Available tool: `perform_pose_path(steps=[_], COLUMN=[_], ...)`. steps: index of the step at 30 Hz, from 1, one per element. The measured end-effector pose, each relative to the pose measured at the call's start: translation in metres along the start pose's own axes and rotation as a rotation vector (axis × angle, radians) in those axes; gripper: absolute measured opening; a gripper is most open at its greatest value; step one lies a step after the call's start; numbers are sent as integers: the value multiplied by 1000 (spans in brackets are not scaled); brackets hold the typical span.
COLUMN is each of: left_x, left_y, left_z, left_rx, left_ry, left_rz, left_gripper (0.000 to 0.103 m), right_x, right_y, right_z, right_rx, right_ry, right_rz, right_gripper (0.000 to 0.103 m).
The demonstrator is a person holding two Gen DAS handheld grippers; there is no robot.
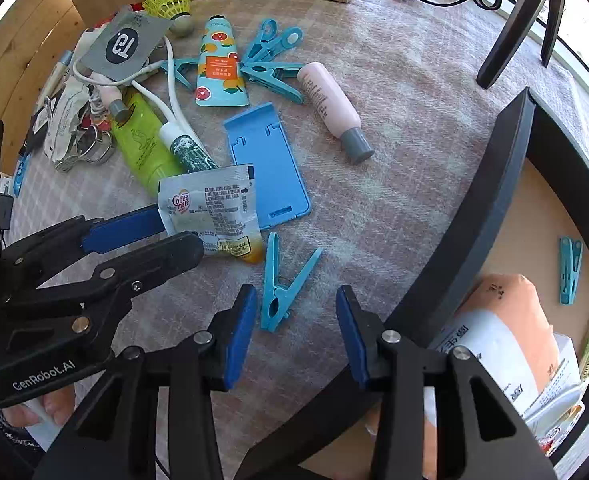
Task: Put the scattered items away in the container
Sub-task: 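Grasp the blue clothespin with the right tool while the left grasps the Coffee-mate packet, then carry the clothespin and Coffee-mate packet into the tray and open both tools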
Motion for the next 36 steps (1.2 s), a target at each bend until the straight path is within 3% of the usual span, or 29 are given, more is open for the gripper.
perform_pose_path(steps=[2,5,7,8,9,12,20,27,31,36], left_x=[0,7,15,17,19,24,28,42,74,123], left_y=[-1,-4,-4,-4,-4,1,32,71,85,79], left_z=[-1,-1,0,0,0,2,1,8,22,51], left_rx=[-2,-16,-11,-9,-5,15,80,129,130,74], left_ry=[6,-5,-28,-38,-40,-53,-86,-133,-210,-307], left_rz=[25,62,56,53,55,71,31,29,59,104], left_gripper=[44,43,30,17,11,7,5,5,5,5], right_x=[-2,-9,-10,-11,-10,0,15,28,41,76], right_y=[-4,-8,-10,-10,-9,-6,11,60,97,112], right_z=[0,0,-1,-1,-2,-2,2,5,18,23], right_rx=[-19,-25,-23,-26,-25,-31,-4,95,178,247], right_ry=[10,38,34,33,30,-8,-88,-126,-137,-192], right_rz=[-14,33,43,45,51,21,-62,-125,-87,-16], right_gripper=[41,39,35,33,25,17,17,17,17,17])
Point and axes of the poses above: each gripper's, at about its wrist camera, not at the fingertips, and y roughly against the way its jaws point, x to its right, z to its underside, the point moved 3 cm from there along -y, roughly the way its jaws point, and after that the axes turned 7 degrees about -z, right-handed, at the moved point
